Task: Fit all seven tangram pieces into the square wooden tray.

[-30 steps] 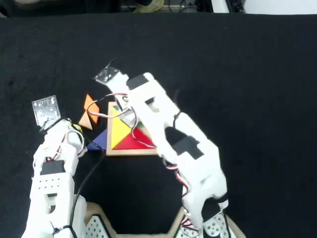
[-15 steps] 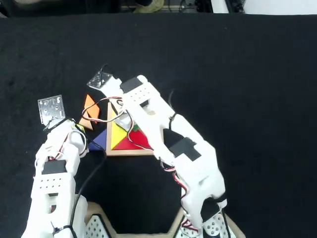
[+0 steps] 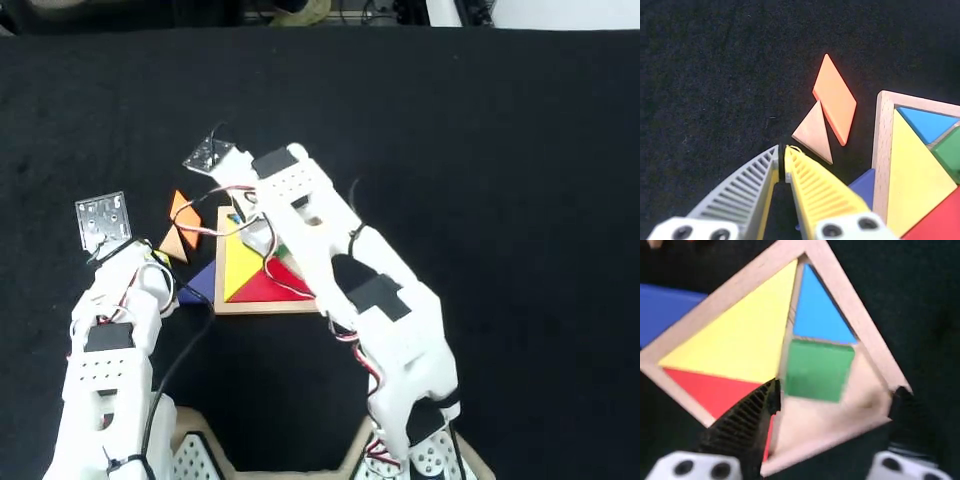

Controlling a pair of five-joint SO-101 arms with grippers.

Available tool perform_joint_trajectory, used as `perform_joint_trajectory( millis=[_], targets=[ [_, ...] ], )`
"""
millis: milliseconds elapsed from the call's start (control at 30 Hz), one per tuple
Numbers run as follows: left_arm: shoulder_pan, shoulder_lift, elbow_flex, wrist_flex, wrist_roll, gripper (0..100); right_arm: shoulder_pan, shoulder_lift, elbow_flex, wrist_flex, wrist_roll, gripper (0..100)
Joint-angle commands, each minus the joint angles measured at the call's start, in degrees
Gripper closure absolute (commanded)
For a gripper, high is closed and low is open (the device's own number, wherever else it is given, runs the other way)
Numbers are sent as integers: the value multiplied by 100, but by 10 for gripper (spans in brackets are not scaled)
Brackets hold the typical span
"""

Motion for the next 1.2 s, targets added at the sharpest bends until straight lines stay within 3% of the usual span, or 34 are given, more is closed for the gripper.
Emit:
perform_joint_trajectory(
  millis=[0,100,300,733,1000,1167],
  targets=[
    [-75,-97,-66,-114,-18,970,563,-646,-303,123,88,845],
    [-66,-97,-66,-114,-18,970,800,-541,66,-325,88,986],
    [-66,-97,-66,-114,-18,970,747,-13,391,-870,114,953],
    [-66,-97,-66,-114,-18,970,132,-312,66,-536,79,953],
    [-66,-97,-84,-123,-26,970,1433,-1332,84,-501,-695,953],
    [-207,-26,-778,677,-378,970,2110,-1042,1209,-2189,-1996,953]
  ],
)
